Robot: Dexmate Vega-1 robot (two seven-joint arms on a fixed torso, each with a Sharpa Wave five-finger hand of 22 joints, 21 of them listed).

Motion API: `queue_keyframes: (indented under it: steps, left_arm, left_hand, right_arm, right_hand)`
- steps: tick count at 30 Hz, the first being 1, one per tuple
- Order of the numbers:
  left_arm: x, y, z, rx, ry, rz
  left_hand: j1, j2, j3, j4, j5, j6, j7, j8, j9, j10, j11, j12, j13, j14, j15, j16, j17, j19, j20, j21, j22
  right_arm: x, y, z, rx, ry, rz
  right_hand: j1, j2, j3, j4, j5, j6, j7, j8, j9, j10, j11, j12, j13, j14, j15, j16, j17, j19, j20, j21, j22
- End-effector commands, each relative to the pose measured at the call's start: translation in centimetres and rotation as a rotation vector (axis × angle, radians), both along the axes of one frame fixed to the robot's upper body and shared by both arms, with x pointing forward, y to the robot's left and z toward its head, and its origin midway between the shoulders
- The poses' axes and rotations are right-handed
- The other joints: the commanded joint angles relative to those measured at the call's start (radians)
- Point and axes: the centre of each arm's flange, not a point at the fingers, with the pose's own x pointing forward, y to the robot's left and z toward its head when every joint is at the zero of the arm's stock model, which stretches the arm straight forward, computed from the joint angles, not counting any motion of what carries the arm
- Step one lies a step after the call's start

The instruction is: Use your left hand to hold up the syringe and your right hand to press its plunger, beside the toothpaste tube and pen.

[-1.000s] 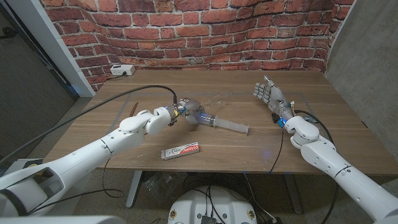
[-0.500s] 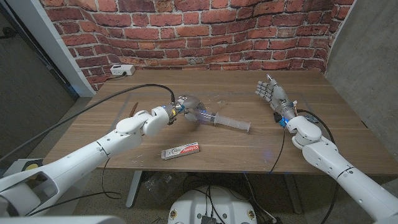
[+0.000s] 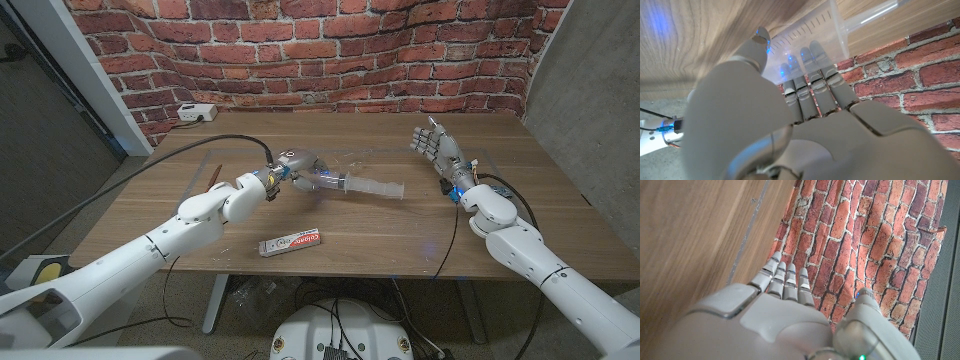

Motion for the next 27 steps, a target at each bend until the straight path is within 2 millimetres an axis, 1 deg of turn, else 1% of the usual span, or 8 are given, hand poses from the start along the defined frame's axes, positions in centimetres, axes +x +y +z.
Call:
queue_keyframes:
  steps: [1,4,7,12,16,27]
  left_arm:
    - [-1.2,1.6,1.5,-0.146,-0.046,-0.018]
    - [-1.3,1.7,1.8,-0.165,-0.056,-0.018]
    - [-1.4,1.9,1.9,-0.188,-0.054,-0.021]
    - [-1.6,2.5,1.5,-0.243,-0.054,-0.02]
    - [-1.7,2.8,1.3,-0.308,-0.05,-0.032]
    - [-2.2,3.8,1.1,-0.509,-0.044,-0.102]
  left_hand:
    - [0.052,0.079,0.044,0.037,0.005,0.188,-0.01,0.0,0.001,0.089,-0.076,-0.003,0.001,0.087,-0.14,0.001,0.001,0.02,-0.011,0.01,0.005]
    - [0.051,0.078,0.044,0.038,0.005,0.19,-0.009,0.0,0.001,0.091,-0.075,-0.004,0.002,0.088,-0.14,-0.001,0.0,0.02,-0.011,0.01,0.005]
    - [0.051,0.078,0.044,0.038,0.005,0.191,-0.009,-0.001,0.002,0.092,-0.075,-0.005,0.002,0.088,-0.14,-0.002,0.0,0.02,-0.012,0.01,0.005]
    - [0.049,0.078,0.044,0.039,0.004,0.191,-0.009,-0.003,0.002,0.09,-0.074,-0.008,0.002,0.09,-0.136,-0.003,0.001,0.018,-0.011,0.009,0.005]
    - [0.049,0.079,0.044,0.04,0.004,0.19,-0.009,-0.005,0.002,0.092,-0.075,-0.009,0.003,0.09,-0.137,-0.005,0.001,0.018,-0.01,0.009,0.005]
    - [0.049,0.08,0.046,0.04,0.004,0.192,-0.008,-0.008,0.003,0.092,-0.073,-0.013,0.003,0.092,-0.138,-0.007,0.001,0.019,-0.009,0.009,0.005]
  right_arm:
    - [0.2,0.0,0.6,0.013,-0.022,-0.006]
    - [0.3,0.1,0.9,0.016,-0.033,0.0]
    - [0.2,0.1,1.7,0.006,-0.063,-0.004]
    - [0.3,0.1,2.9,-0.005,-0.099,-0.007]
    - [0.4,0.0,3.6,-0.003,-0.123,-0.011]
    - [-0.5,-0.1,4.9,0.001,-0.198,-0.036]
  right_hand:
    - [0.008,0.006,0.001,-0.009,-0.002,0.023,0.009,0.003,0.003,0.009,0.001,0.001,0.003,0.006,0.0,0.0,0.004,0.013,0.0,-0.005,0.002]
    - [0.008,0.006,0.0,-0.009,-0.002,0.027,0.011,0.004,0.003,0.012,-0.001,0.002,0.003,0.007,0.0,0.0,0.004,0.014,0.0,-0.005,0.002]
    - [0.008,0.006,0.0,-0.009,-0.002,0.028,0.011,0.004,0.003,0.014,-0.002,0.002,0.003,0.007,0.0,0.0,0.004,0.014,0.001,-0.005,0.002]
    - [0.008,0.006,0.0,-0.009,-0.002,0.029,0.01,0.004,0.002,0.014,-0.003,0.002,0.003,0.007,0.0,0.0,0.004,0.015,0.0,-0.005,0.002]
    - [0.006,0.005,-0.001,-0.008,-0.002,0.029,0.004,0.003,0.002,0.016,-0.004,0.003,0.003,0.007,-0.001,0.0,0.004,0.014,0.001,-0.006,0.002]
    - [0.004,0.005,-0.003,-0.008,-0.002,0.03,0.003,0.003,0.002,0.018,-0.002,0.003,0.003,0.01,-0.001,0.001,0.004,0.014,0.001,-0.006,0.002]
